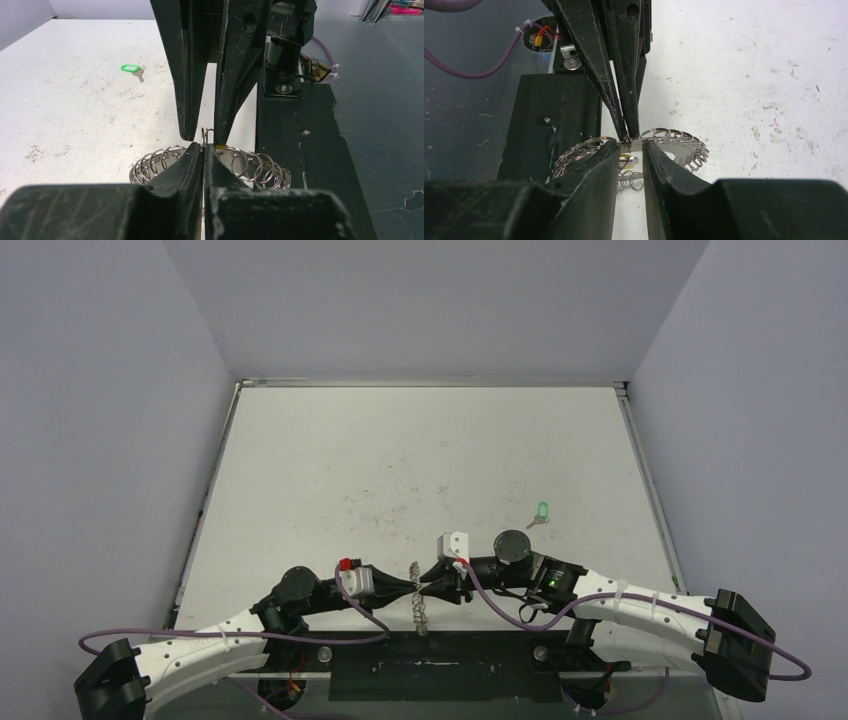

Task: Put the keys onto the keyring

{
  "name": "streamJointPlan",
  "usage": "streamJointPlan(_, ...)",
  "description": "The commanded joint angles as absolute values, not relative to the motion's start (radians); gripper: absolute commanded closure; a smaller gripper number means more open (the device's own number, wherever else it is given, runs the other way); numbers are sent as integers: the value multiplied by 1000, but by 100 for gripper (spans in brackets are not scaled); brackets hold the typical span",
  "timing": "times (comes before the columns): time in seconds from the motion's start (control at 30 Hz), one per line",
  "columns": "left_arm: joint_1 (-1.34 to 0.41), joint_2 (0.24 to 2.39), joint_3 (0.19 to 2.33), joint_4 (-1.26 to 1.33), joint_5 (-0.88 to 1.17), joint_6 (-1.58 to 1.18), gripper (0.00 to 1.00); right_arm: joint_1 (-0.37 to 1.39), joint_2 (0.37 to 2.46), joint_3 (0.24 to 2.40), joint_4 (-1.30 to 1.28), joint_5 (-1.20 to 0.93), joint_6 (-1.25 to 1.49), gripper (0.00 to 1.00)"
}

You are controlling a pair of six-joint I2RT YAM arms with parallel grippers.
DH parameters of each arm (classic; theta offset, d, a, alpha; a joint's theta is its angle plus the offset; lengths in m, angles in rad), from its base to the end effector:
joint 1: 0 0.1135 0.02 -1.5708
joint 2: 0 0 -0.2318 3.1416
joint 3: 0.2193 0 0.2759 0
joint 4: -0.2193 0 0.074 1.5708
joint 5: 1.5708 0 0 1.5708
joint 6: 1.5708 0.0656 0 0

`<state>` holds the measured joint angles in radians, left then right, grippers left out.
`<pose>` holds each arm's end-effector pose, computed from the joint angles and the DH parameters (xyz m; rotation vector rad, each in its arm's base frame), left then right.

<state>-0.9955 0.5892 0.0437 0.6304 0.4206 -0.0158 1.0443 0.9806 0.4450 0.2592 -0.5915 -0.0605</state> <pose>0.0983 -0.2009 0.1653 1.0527 1.2046 -1.1127 0.1075 0.2577 0.1852 -1.3924 1.4111 1.2084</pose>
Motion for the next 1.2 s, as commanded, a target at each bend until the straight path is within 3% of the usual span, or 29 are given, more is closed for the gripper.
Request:
streamJointPlan(0.0, -1000, 584, 92, 685, 431, -21, 100, 1058, 989, 469, 335, -620, -74, 77)
streamJointPlan(0.23, -1000, 584, 86, 692, 431, -29, 100, 1061, 994, 469, 335, -630, -80, 100)
streamJointPlan(0.43, -1000, 582, 80, 683, 426, -34, 100, 1062, 978, 495, 271, -605, -77, 100)
streamJointPlan(0.53, -1001, 560, 80, 642, 406, -31, 81, 1061, 983, 550, 135, -568, -93, 100)
streamJointPlan(0.63, -1000, 513, 87, 576, 385, -11, 74, 1063, 1007, 621, -29, -539, -114, 100)
streamJointPlan(0.93, -1000, 423, 156, 320, 367, 74, 69, 1067, 1152, 876, -426, -448, -111, 100)
streamJointPlan(1.17, -1000, 472, 181, 308, 374, 77, 67, 1096, 1258, 1016, -533, -409, -97, 100)
